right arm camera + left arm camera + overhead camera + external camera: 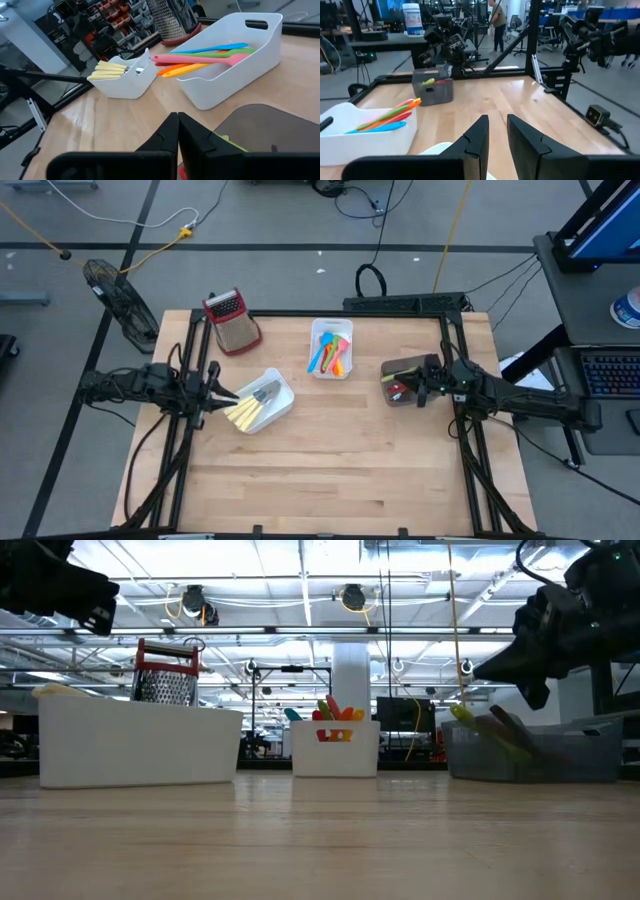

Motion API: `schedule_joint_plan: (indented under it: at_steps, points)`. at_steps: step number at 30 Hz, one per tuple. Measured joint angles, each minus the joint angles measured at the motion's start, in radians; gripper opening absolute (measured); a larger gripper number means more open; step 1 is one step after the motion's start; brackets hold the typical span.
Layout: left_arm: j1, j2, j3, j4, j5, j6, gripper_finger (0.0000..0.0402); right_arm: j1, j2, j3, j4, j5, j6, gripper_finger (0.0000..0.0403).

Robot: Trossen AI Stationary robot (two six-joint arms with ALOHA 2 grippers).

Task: Pick & Place Kitchen Items
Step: Return to Home Position

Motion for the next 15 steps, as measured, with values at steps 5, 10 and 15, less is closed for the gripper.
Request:
schedule_joint_plan:
  at_steps: [5, 10, 15]
  points:
    - [0.0, 0.0, 0.0, -0.014, -0.002, 0.031, 0.0069, 0.0, 0.0, -0.008, 0.049, 0.0, -0.085, 0.0002]
    - [0.0, 0.0, 0.0, -0.13, -0.099, -0.068, 0.0069, -0.001, -0.013, -0.008, 0.066, -0.038, -0.19, 0.0003]
    - [0.0, 0.002, -0.019, -0.168, -0.195, -0.065, 0.0069, 0.0, -0.065, -0.008, 0.086, -0.127, -0.228, 0.0004]
